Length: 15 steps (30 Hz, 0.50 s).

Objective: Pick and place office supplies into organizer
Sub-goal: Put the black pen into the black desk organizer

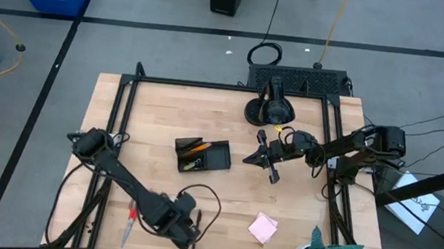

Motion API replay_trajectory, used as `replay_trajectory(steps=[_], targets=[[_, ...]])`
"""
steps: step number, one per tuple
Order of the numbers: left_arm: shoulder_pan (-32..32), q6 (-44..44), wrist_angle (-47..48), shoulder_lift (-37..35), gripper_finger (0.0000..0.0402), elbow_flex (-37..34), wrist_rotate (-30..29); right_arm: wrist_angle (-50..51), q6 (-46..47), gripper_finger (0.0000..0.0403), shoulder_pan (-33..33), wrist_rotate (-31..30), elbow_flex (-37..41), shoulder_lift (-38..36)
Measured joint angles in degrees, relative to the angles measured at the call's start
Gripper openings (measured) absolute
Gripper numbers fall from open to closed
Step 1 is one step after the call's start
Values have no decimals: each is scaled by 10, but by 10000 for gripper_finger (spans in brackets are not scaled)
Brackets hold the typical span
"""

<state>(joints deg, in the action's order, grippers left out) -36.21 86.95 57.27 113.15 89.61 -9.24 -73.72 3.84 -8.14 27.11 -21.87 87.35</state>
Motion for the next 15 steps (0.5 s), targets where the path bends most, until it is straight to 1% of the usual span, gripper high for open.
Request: replay_trajectory(steps=[2, 6, 11, 15], targets=[[0, 15, -2, 0, 131, 8, 13, 0, 0, 4, 0, 0, 0, 0], [9, 39, -2, 8, 131, 10, 12, -2, 0, 4, 0, 0, 0, 0], [22, 45, 9, 16, 131, 10, 28, -2, 0, 4, 0, 0, 0, 0], [29, 44, 4, 29, 131, 9, 56, -1, 0, 4, 0, 0, 0, 0]])
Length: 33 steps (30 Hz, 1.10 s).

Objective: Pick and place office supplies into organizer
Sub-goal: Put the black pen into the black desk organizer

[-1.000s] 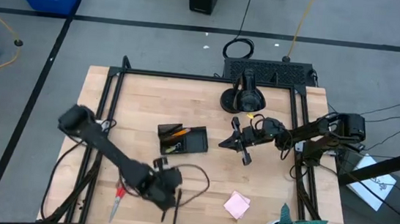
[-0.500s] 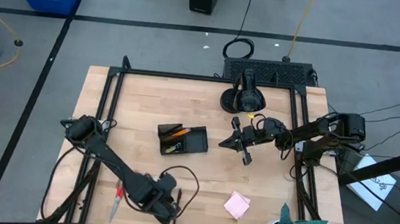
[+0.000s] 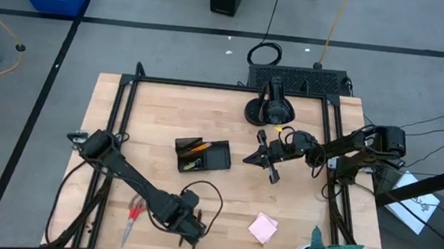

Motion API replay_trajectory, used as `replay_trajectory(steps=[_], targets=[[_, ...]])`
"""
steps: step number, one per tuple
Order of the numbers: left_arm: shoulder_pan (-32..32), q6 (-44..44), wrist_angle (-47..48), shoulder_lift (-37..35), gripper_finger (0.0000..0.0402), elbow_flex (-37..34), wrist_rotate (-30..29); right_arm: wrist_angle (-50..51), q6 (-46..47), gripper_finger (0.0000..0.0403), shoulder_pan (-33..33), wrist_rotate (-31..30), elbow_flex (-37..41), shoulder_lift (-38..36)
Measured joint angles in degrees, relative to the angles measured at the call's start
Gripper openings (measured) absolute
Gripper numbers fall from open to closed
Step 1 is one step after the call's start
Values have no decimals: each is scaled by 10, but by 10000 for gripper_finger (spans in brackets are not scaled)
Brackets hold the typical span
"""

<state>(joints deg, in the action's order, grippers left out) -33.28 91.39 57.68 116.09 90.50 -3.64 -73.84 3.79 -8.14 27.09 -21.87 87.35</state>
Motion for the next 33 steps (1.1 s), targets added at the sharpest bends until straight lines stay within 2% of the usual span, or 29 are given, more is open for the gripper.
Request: replay_trajectory(steps=[3, 19, 26, 33], targets=[[0, -4, -5, 13, 131, 0, 23, -1, -1, 4, 0, 0, 0, 0], [-6, -13, -47, 46, 131, 0, 12, 0, 0, 4, 0, 0, 0, 0], [-10, -28, -60, 90, 131, 2, 40, 4, 0, 4, 0, 0, 0, 0], [-13, -60, -63, 101, 131, 2, 36, 4, 0, 4, 0, -1, 0, 0]])
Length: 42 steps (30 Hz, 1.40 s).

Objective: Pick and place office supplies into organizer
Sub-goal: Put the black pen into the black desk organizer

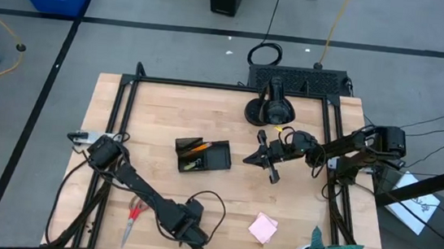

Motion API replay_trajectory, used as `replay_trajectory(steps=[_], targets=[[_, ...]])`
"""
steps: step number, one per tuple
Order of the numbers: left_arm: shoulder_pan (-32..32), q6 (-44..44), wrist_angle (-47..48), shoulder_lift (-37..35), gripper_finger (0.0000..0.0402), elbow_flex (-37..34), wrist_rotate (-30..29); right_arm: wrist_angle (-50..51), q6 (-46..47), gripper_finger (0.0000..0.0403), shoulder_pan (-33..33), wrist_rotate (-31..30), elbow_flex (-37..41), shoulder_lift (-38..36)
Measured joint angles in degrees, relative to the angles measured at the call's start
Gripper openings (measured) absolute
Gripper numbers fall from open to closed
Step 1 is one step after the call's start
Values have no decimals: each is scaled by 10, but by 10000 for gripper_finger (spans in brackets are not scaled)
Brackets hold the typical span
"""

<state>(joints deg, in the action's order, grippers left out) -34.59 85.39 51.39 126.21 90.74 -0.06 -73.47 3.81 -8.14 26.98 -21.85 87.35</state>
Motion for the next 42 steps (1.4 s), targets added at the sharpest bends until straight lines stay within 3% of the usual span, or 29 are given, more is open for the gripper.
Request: replay_trajectory(steps=[4, 11, 19, 23, 27, 32, 42], targets=[[-2, -29, 2, 0, 105, 0, -9, 0, 0, 4, 0, 0, 0, 0], [-3, -47, 9, 0, 14, -1, -13, 0, 0, 4, 0, 0, 0, 0], [-14, -76, 12, 1, 40, -2, -96, 0, 6, 4, 0, 0, 0, 0], [-21, -88, 19, -12, 23, -4, -176, 0, 11, 4, 0, 0, 0, 0], [-29, -84, 34, -36, 8, -9, -294, 0, 11, 4, 0, 0, 0, 0], [-51, -102, 56, -88, 22, -5, -401, 0, 11, 4, 0, 0, 0, 0], [-71, -232, 133, -177, 11, -16, -647, 0, 11, 4, 0, 0, 0, 0]])
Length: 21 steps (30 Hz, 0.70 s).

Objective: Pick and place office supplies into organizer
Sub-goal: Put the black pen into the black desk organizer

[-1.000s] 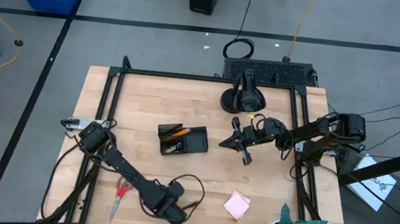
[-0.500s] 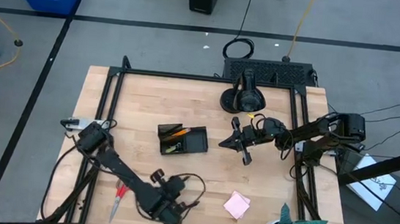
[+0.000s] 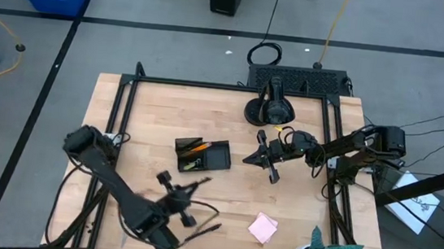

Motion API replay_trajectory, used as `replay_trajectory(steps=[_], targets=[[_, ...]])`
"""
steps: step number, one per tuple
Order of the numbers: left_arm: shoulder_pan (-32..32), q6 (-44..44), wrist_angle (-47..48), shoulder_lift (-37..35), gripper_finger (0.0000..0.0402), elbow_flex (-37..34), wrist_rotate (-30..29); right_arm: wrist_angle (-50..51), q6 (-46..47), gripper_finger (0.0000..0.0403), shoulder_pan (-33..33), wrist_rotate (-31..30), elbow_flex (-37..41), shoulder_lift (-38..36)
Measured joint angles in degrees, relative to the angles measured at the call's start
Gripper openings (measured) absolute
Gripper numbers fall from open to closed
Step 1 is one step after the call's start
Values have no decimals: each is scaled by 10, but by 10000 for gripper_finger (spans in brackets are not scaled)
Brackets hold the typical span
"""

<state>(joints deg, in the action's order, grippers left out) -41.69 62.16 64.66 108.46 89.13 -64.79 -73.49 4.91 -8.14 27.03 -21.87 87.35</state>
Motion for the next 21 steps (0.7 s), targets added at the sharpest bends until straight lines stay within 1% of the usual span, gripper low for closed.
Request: replay_trajectory(steps=[3, 6, 8, 10, 12, 16, 18, 21], targets=[[-6, 13, 16, -53, 23, -41, -57, 0, 0, 4, 0, 0, 0, 0], [-16, 46, 15, -115, 22, -121, -86, 0, 0, 4, 0, 0, 0, 0], [-16, 66, -1, -163, 15, -174, -106, 0, 0, 4, 0, 0, 0, 0], [-13, 59, -30, -211, 8, -227, -109, 0, -1, 4, 0, 0, 0, 0], [-1, 9, -95, -250, 7, -276, -107, -2, -2, 4, 0, -1, 0, 0], [41, -149, -251, -327, 16, -359, -71, -18, -2, 4, 0, -2, 0, 0], [73, -247, -340, -357, 20, -397, -27, -22, -2, 4, 0, -2, 0, 0], [125, -407, -491, -399, 15, -448, 64, -22, -2, 4, 0, -7, 0, 0]])
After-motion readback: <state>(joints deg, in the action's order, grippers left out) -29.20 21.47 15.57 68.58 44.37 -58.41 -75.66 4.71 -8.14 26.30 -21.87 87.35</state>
